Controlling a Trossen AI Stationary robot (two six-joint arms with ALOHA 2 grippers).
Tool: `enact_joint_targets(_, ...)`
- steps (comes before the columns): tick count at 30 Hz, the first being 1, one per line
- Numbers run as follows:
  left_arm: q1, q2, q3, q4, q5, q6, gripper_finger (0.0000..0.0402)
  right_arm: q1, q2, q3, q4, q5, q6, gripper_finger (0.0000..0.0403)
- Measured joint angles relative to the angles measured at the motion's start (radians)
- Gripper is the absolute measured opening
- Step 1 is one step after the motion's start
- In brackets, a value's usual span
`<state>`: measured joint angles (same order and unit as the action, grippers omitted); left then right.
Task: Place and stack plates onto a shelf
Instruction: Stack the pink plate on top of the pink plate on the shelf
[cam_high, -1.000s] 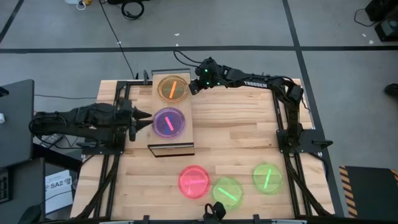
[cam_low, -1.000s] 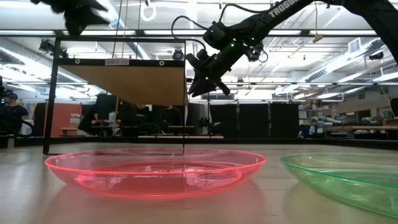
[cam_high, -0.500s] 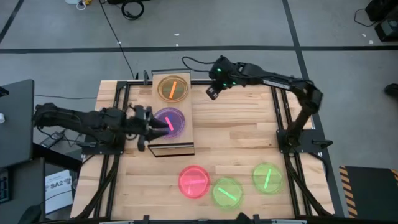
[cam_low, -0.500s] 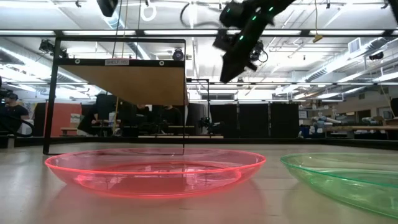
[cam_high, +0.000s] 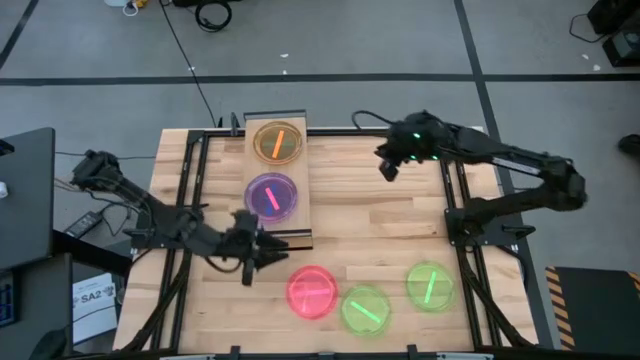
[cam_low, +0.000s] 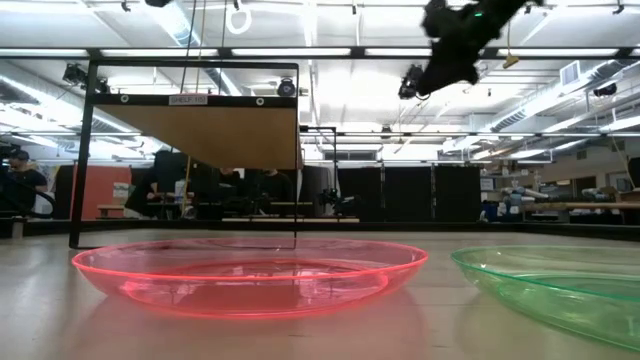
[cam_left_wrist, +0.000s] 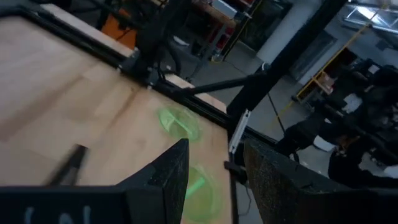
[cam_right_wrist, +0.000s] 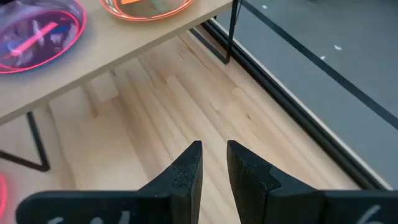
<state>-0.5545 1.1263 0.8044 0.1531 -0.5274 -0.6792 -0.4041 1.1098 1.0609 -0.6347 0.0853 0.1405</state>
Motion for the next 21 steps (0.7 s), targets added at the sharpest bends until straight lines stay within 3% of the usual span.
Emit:
enact_joint_targets(6,-0.08,0.179,0.206,-0.186,-0.063,-0.14,0.016,0.023,-0.178,-0.147,0.03,-0.011,0.05,0.008)
enact_joint_targets(13,-0.128,0.398,0.514,-0.62,-0.055,-0.417,0.016,0.056,-0.293,-0.253,0.059,-0.09,0.051,0.008)
enact_joint_targets(17,-0.146,0.493,0.622,-0.838,-0.002,-0.598,0.016,0.076,-0.312,-0.292,0.098,-0.119,0.051,0.008)
enact_joint_targets(21,-0.154,0.548,0.631,-0.941,0.095,-0.773,0.016,0.09,-0.312,-0.327,0.149,-0.135,0.051,0.008)
